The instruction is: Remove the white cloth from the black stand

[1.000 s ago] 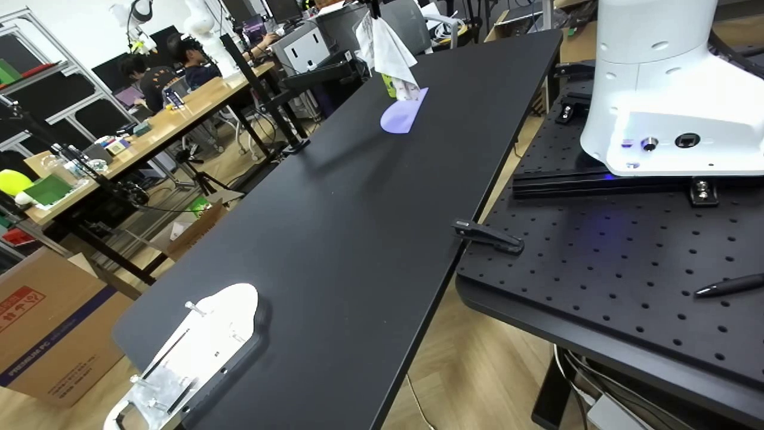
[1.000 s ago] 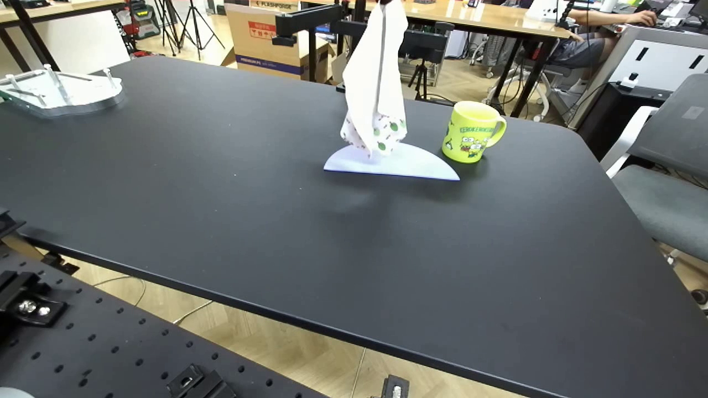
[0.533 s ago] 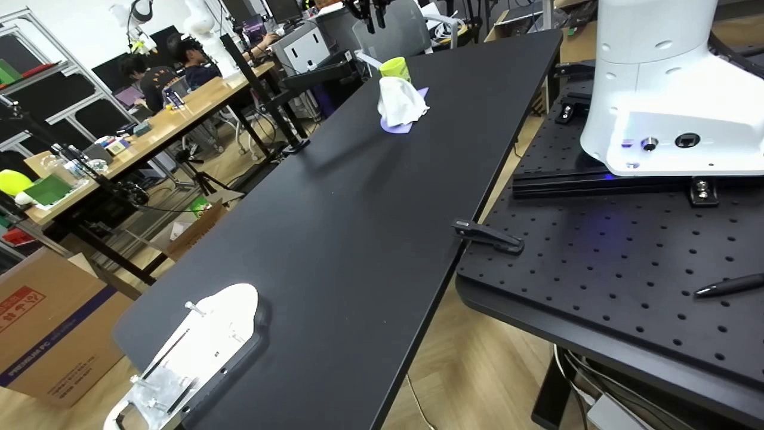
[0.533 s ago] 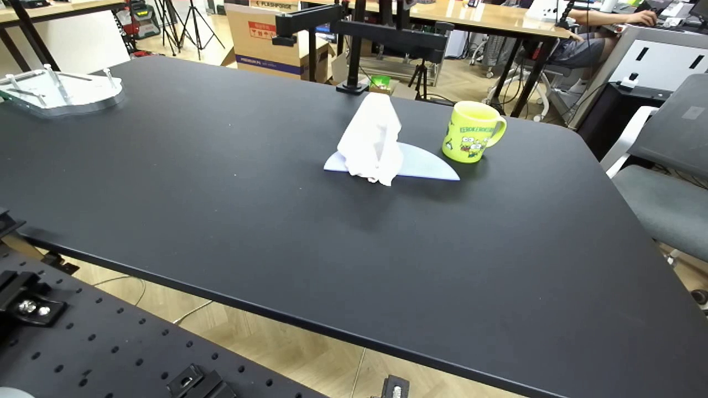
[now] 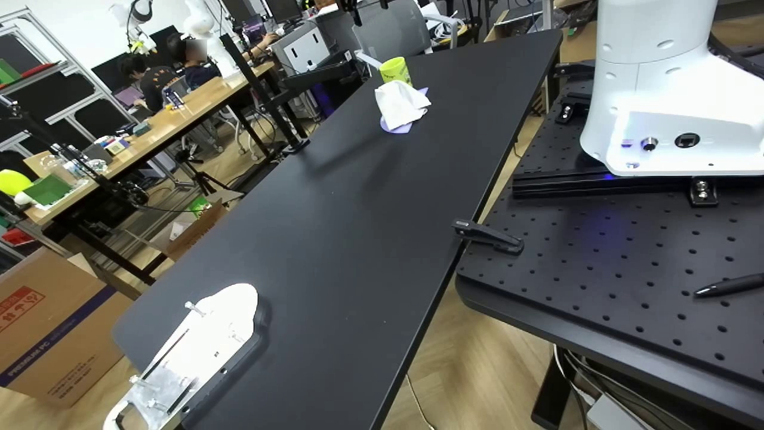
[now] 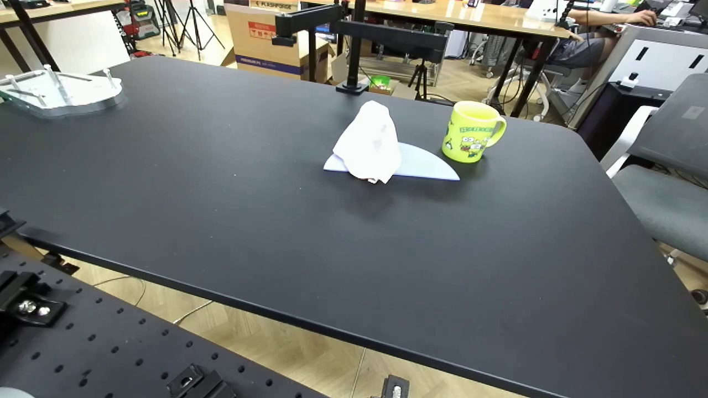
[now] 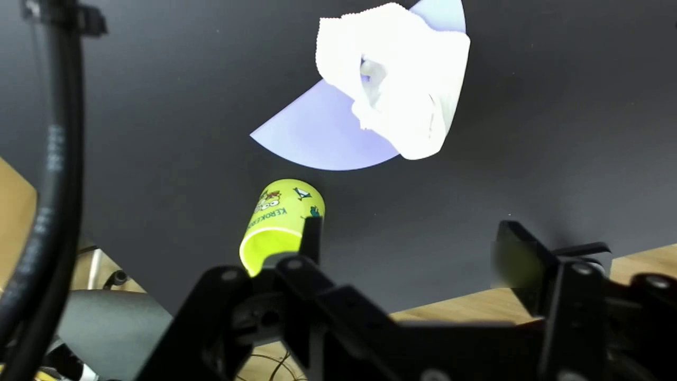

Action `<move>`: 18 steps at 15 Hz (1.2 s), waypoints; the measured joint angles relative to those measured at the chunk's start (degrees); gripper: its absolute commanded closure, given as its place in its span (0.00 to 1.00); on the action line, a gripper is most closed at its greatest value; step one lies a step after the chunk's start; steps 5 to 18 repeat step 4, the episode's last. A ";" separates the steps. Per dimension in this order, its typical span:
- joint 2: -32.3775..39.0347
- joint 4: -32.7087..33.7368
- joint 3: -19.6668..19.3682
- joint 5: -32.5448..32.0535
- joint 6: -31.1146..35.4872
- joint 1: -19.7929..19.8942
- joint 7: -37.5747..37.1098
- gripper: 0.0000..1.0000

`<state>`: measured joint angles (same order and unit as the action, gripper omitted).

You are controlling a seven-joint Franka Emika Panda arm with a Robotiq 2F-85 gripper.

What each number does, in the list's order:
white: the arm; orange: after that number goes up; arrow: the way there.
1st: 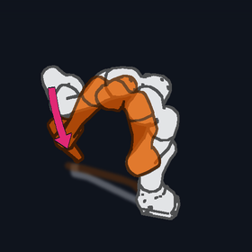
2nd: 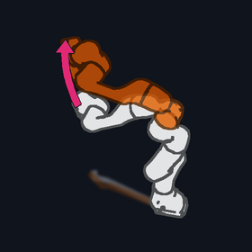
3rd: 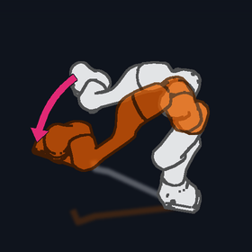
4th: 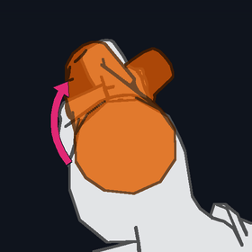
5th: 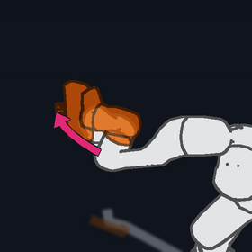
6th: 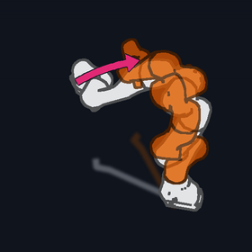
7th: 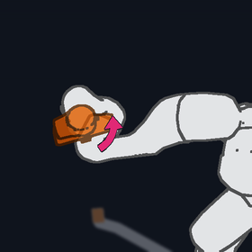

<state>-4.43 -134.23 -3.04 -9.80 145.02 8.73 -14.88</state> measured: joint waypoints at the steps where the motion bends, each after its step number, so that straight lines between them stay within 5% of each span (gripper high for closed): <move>1: -1.11 -0.02 0.28 -1.99 -1.73 -0.10 -2.54 0.00; 4: -4.66 -0.29 1.47 -6.02 -6.63 -0.17 -8.94 0.00; 18: -4.66 -0.29 1.47 -6.02 -6.63 -0.17 -8.94 0.00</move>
